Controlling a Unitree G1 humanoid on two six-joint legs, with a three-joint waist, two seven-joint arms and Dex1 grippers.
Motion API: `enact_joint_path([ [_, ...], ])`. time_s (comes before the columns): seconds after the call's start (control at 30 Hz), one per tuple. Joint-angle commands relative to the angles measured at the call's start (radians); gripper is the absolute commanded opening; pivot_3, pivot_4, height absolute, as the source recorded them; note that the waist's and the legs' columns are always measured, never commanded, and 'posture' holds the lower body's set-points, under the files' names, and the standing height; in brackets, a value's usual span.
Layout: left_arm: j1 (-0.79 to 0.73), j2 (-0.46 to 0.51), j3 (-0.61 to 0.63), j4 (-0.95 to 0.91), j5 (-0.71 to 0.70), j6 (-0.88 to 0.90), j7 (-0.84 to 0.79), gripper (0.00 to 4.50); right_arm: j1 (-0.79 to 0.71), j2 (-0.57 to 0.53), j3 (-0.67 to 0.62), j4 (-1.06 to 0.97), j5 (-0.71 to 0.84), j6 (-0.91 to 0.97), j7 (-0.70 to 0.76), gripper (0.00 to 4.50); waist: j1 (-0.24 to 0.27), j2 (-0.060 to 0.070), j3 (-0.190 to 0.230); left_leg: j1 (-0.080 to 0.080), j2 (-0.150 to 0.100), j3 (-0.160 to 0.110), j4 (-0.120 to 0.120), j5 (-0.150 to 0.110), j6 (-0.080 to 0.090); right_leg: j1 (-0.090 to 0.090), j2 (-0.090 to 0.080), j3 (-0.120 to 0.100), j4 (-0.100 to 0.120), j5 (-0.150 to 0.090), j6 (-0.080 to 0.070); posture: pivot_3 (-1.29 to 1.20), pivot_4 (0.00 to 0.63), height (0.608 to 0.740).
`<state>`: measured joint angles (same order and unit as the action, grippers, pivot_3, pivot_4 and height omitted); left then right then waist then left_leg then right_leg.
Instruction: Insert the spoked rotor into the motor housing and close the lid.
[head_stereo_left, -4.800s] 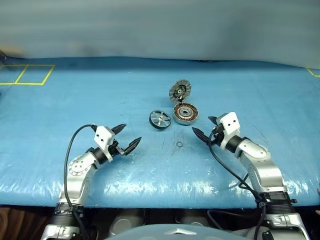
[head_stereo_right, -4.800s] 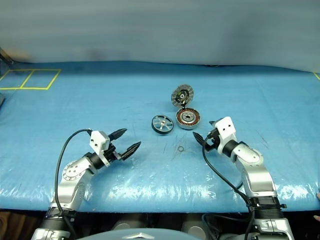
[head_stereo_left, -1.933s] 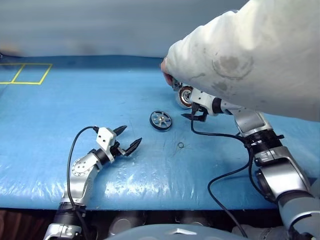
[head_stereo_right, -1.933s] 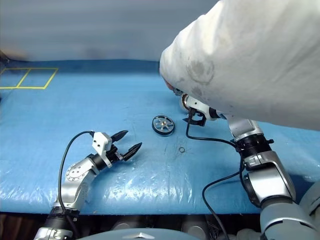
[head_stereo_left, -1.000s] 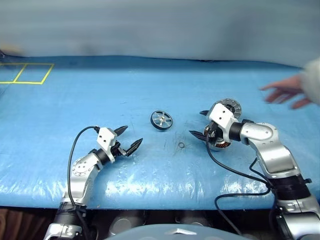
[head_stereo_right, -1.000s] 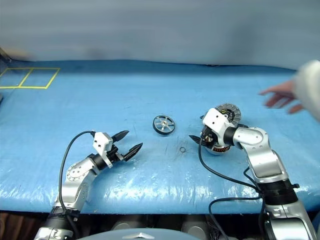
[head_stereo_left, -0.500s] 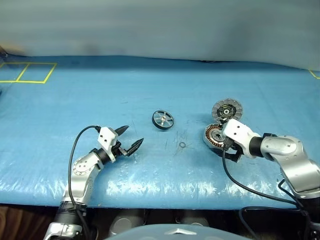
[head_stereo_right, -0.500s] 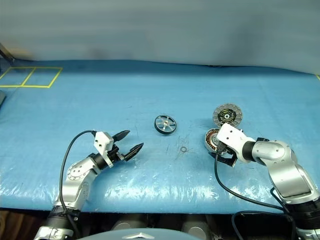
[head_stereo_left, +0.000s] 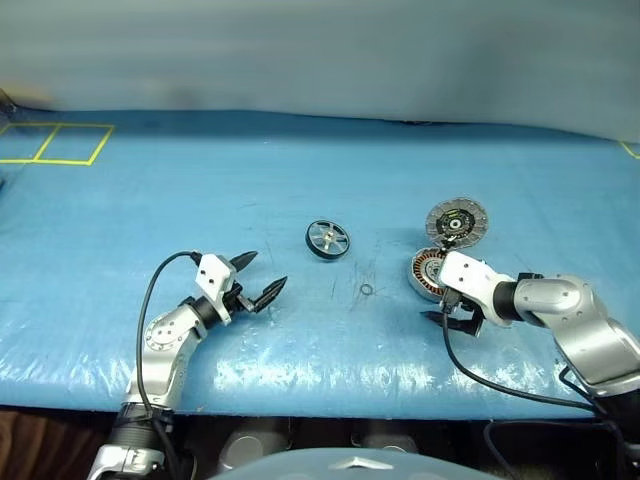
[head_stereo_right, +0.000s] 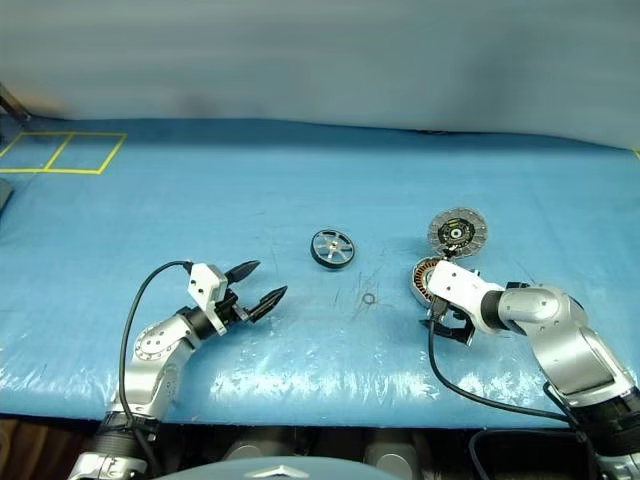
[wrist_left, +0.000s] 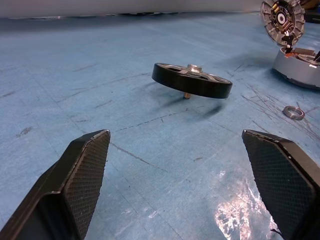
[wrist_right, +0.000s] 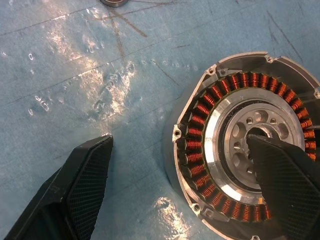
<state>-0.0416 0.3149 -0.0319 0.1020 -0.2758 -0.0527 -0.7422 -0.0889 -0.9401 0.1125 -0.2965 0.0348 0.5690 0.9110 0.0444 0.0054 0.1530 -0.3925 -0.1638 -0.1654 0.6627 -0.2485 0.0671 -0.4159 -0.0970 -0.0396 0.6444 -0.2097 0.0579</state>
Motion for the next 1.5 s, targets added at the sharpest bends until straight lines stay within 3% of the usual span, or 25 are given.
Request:
enact_joint_path([
  [0.03, 0.001, -0.002, -0.001, -0.028, 0.001, -0.010, 0.002, 4.50, -0.005, -0.010, 0.026, 0.053, -0.029, -0.010, 0.004, 3.90, 0.000, 0.000, 0.000, 0.000, 0.000, 0.000, 0.000, 0.000, 0.000, 0.000, 0.000, 0.000, 0.000, 0.000, 0.000, 0.00, 0.150, 0.740],
  [0.23, 0.004, 0.002, 0.002, -0.034, -0.001, -0.007, 0.001, 4.50, -0.018, -0.006, 0.032, 0.086, -0.047, -0.031, 0.007, 2.11, 0.002, -0.006, -0.004, 0.001, 0.000, 0.000, 0.001, 0.000, 0.000, 0.001, 0.000, 0.000, 0.000, 0.000, 0.000, 0.00, 0.150, 0.740],
  [0.53, 0.013, 0.021, 0.010, -0.044, -0.004, 0.002, -0.004, 4.50, -0.042, 0.024, 0.000, -0.054, -0.014, -0.041, -0.008, 2.01, -0.002, -0.007, -0.005, 0.005, 0.000, 0.001, 0.001, -0.002, 0.005, 0.002, 0.001, 0.001, -0.001, 0.000, 0.006, 0.00, 0.150, 0.740],
  [0.67, 0.016, 0.030, 0.013, -0.045, -0.004, 0.006, -0.006, 4.50, -0.083, 0.059, 0.001, -0.179, 0.031, -0.009, 0.007, 2.01, -0.008, -0.006, -0.005, 0.000, 0.001, 0.001, -0.001, 0.002, -0.001, -0.003, 0.002, 0.001, 0.001, 0.003, -0.002, 0.00, 0.150, 0.740],
  [1.0, 0.024, 0.046, 0.020, -0.043, -0.005, 0.003, -0.001, 4.50, -0.122, 0.170, 0.100, -0.410, 0.154, 0.101, 0.013, 2.01, 0.002, -0.005, -0.004, -0.008, 0.000, 0.001, 0.000, 0.001, 0.000, -0.011, 0.000, 0.001, -0.001, 0.004, -0.001, 0.00, 0.150, 0.740],
  [1.5, 0.056, 0.059, 0.031, -0.077, -0.004, 0.019, 0.007, 4.50, -0.132, 0.293, 0.287, -0.373, 0.182, 0.169, -0.056, 2.01, -0.002, -0.005, -0.004, -0.007, 0.000, 0.002, 0.002, 0.001, 0.000, -0.012, 0.001, 0.002, 0.000, 0.005, 0.000, 0.00, 0.150, 0.740],
])
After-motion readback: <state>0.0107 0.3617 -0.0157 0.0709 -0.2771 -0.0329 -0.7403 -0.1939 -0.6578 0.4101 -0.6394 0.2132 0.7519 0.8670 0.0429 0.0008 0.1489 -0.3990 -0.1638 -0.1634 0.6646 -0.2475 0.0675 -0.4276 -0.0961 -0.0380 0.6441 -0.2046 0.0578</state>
